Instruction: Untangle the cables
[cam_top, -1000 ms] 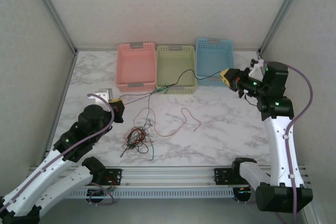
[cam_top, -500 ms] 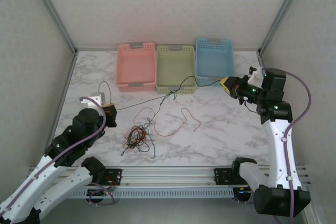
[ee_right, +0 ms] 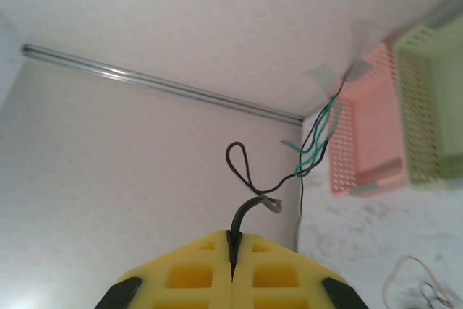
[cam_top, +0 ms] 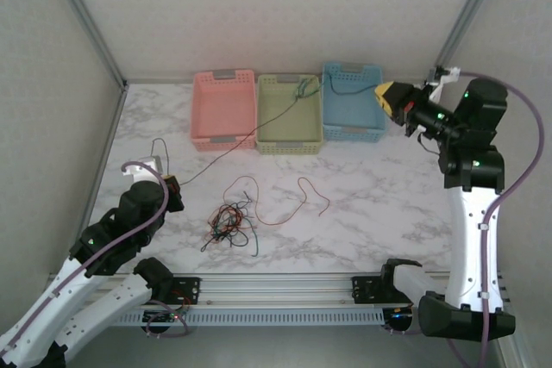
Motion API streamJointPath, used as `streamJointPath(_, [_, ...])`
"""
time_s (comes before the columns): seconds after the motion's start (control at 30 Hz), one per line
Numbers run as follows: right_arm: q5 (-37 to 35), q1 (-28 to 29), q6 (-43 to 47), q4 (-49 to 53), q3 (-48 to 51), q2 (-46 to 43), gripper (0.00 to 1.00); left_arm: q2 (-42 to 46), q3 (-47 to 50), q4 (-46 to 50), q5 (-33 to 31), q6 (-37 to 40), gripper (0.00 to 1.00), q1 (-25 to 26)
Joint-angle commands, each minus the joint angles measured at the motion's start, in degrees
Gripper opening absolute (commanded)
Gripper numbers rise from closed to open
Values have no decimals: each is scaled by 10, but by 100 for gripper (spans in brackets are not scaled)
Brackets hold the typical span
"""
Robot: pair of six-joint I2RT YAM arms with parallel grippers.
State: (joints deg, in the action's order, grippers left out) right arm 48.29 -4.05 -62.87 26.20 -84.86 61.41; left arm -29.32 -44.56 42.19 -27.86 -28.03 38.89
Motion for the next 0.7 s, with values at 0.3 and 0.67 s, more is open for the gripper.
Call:
streamJointPath(0.3, [23, 39, -101, -109, 17, -32, 0, 2, -14, -4, 51, -4, 0, -5])
streamJointPath(0.67, [-16, 100, -77, -101, 173, -88, 0, -54, 0, -46, 94, 1, 0, -5])
